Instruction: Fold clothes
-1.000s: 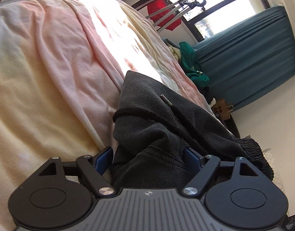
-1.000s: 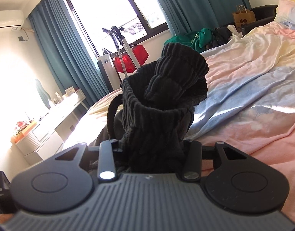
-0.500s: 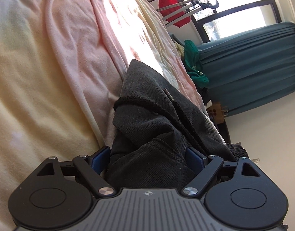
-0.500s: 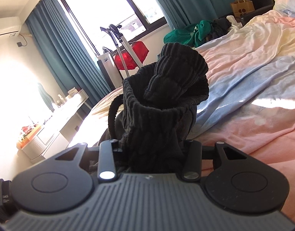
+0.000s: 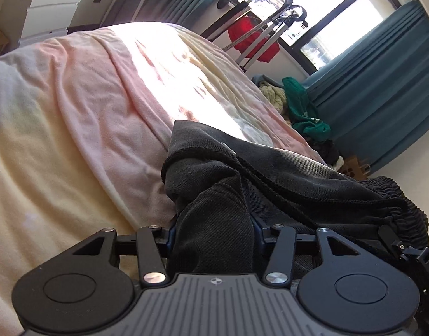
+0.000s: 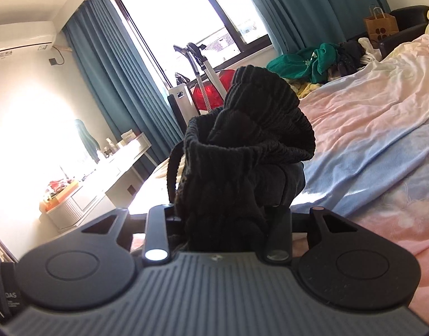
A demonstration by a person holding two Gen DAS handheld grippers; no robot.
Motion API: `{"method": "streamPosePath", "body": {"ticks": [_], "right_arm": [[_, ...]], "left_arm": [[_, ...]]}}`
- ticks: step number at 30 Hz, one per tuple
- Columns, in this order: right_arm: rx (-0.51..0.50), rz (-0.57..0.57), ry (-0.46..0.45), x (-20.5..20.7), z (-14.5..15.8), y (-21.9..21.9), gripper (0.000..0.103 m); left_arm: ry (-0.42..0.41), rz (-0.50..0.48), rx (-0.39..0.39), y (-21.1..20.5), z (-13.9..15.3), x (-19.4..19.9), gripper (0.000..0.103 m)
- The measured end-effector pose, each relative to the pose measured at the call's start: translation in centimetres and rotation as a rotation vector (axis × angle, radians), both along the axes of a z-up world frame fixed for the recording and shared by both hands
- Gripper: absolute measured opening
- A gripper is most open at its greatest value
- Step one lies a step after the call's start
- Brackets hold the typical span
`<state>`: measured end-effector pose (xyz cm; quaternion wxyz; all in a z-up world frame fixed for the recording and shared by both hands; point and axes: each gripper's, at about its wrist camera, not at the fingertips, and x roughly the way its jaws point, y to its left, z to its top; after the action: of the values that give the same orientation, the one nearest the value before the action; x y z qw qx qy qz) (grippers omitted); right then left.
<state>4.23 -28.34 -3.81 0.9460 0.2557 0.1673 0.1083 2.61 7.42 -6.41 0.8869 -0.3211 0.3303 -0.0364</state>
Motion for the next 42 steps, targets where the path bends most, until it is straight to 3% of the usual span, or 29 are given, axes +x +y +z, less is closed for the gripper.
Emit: {"method": "streamPosePath", "body": {"ticks": [4,11,16,22,27,30,32,35,38,42], "right_arm": [[0.009,-0.011,-0.074,-0.2,2.7,-1.9,0.041],[0.066,-0.135,-0.195,1.3,6.4,-9.2,0.041],[0.135,-0.249,-0.238,4.1,5.5,-16.2,0.041],[0.259,-0.423,-0.275,5.8,0.2,-23.7,0.041],[0.277,-0.705,-0.283,4.5,-5.2,-28.3,0.041],[0.364,-0.835,-0.212,3.1,-8.6,-30.7,0.041],[0.459,-0.896,-0.107,2.3,-11.5,-32.4,0.041],[0.591,-0.938,-0.007,1.4,-14.0,-33.3,0.042],[0.548,-0.961,0.068,1.8,-14.0,-32.9,0.046],[0.552,-0.937,0.096,1.2,-14.6,-32.7,0.054]], "left_arm": [[-0.051,-0.020,0.023,-2.8,3.3,1.1,0.045],[-0.123,-0.100,0.063,-12.7,8.2,7.4,0.045],[-0.173,-0.175,0.126,-20.7,9.6,13.9,0.045],[-0.192,-0.303,0.171,-31.1,6.7,21.1,0.045],[-0.159,-0.453,0.156,-40.0,1.1,24.7,0.045],[-0.201,-0.521,0.198,-44.1,-1.3,24.1,0.045],[-0.219,-0.572,0.224,-45.8,-2.4,23.7,0.046],[-0.235,-0.607,0.280,-46.8,-3.8,22.9,0.047],[-0.185,-0.612,0.288,-45.9,-4.5,22.6,0.048],[-0.079,-0.659,0.213,-42.9,-3.9,23.2,0.050]]}}
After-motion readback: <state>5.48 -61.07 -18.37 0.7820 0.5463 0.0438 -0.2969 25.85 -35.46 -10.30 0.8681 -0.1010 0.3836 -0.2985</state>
